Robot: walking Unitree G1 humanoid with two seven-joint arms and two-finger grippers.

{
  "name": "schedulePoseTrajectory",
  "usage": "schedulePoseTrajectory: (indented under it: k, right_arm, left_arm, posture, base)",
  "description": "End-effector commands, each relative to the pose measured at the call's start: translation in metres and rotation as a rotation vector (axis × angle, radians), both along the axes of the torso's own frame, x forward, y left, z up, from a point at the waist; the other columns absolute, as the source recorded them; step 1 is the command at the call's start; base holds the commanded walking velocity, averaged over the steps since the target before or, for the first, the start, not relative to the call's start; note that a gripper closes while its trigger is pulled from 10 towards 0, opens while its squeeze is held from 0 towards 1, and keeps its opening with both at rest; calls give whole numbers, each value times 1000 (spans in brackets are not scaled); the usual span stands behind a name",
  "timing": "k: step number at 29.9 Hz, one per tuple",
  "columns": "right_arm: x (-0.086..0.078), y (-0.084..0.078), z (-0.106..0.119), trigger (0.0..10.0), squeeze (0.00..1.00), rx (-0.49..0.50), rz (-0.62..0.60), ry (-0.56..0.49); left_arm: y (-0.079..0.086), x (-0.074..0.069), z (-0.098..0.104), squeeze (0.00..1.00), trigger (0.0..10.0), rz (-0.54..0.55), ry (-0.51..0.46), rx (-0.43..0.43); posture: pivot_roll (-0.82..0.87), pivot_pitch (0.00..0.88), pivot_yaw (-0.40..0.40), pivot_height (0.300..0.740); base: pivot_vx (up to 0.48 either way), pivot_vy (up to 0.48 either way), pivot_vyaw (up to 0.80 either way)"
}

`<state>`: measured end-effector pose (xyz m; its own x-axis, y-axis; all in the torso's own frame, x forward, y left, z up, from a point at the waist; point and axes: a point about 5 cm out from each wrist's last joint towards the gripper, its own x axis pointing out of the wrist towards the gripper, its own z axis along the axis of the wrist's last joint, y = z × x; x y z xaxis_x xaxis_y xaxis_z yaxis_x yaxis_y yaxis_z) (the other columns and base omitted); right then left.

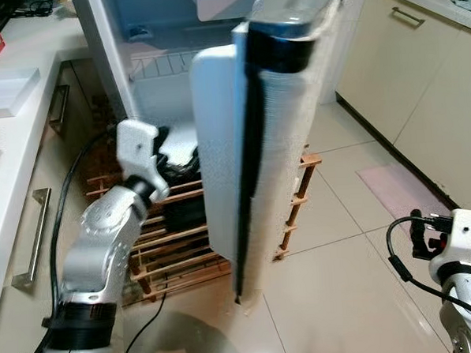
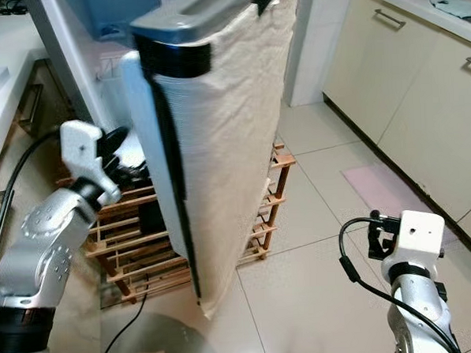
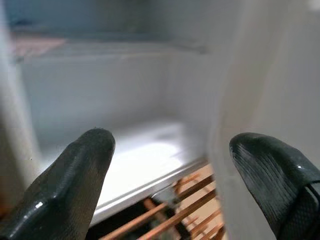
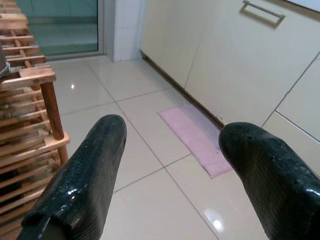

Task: Restocking fridge

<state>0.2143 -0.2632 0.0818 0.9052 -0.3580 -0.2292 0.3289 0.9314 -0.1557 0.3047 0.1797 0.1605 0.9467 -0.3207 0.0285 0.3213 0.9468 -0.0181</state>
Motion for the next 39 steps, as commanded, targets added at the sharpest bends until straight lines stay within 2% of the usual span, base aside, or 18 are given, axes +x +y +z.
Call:
schedulePoseTrajectory:
  k: [1, 4, 10, 11, 16, 17, 18, 19, 22, 24, 25, 32, 35, 39]
  right_arm:
    - [3, 1, -3, 10000, 0, 8, 5, 23]
    - [5, 3, -6, 10000, 0, 13, 24, 36]
    - [7, 15, -35, 10000, 0, 4, 143, 206]
    - [9, 18, -40, 10000, 0, 9, 154, 210]
    - [16, 24, -57, 10000, 0, 35, 185, 227]
    - [21, 32, -68, 10000, 0, 48, 239, 247]
    - [21, 32, -68, 10000, 0, 48, 239, 247]
    - [24, 39, -77, 10000, 0, 56, 286, 270]
    - [26, 45, -82, 10000, 0, 69, 314, 291]
    - [29, 55, -88, 10000, 0, 80, 358, 309]
    - [33, 63, -92, 10000, 0, 54, 386, 336]
    - [38, 68, -98, 10000, 0, 82, 353, 354]
    - [32, 68, -109, 10000, 0, 69, 356, 404]
    - [28, 75, -114, 10000, 0, 86, 395, 405]
  left_arm:
    - [12, -2, -6, 0, 10000, 71, 11, 7]
    - [20, -4, -13, 0, 10000, 125, 31, 42]
    - [26, -7, -48, 0, 10000, 154, 178, 264]
    - [25, -7, -54, 0, 10000, 148, 193, 272]
    - [17, -5, -65, 0, 10000, 118, 213, 257]
    - [13, -2, -71, 0, 10000, 110, 227, 258]
    - [13, -2, -71, 0, 10000, 110, 227, 258]
    - [11, -1, -77, 0, 10000, 109, 248, 254]
    - [11, 1, -81, 0, 10000, 111, 247, 278]
    - [12, 2, -87, 0, 10000, 122, 269, 288]
    - [14, 1, -92, 0, 10000, 138, 287, 281]
    - [21, 0, -96, 0, 10000, 186, 281, 261]
    - [20, 0, -100, 0, 10000, 186, 280, 259]
    - [17, -1, -103, 0, 10000, 172, 286, 259]
  posture:
    - [-14, 10, -64, 740]
    - [-11, 11, -66, 740]
    - [-11, 8, -67, 740]
    - [-13, 8, -65, 740]
    - [-7, 7, -65, 740]
    - [-6, 5, -58, 740]
    - [-6, 5, -58, 740]
    - [-2, 3, -59, 740]
    - [-1, 1, -57, 740]
    - [0, 0, -55, 740]
    - [5, 0, -56, 740]
    - [11, 0, -63, 740]
    - [12, 0, -68, 740]
    - [12, 0, -72, 740]
  base:
    - [0, 0, 0]
    - [0, 0, 0]
    - [0, 0, 0]
    - [0, 0, 0]
    - [0, 0, 0]
    - [0, 0, 0]
    - [0, 0, 0]
    - [0, 0, 0]
    - [0, 0, 0]
    - [0, 0, 0]
    - [0, 0, 0]
    - [0, 0, 0]
    - [0, 0, 0]
    - [0, 0, 0]
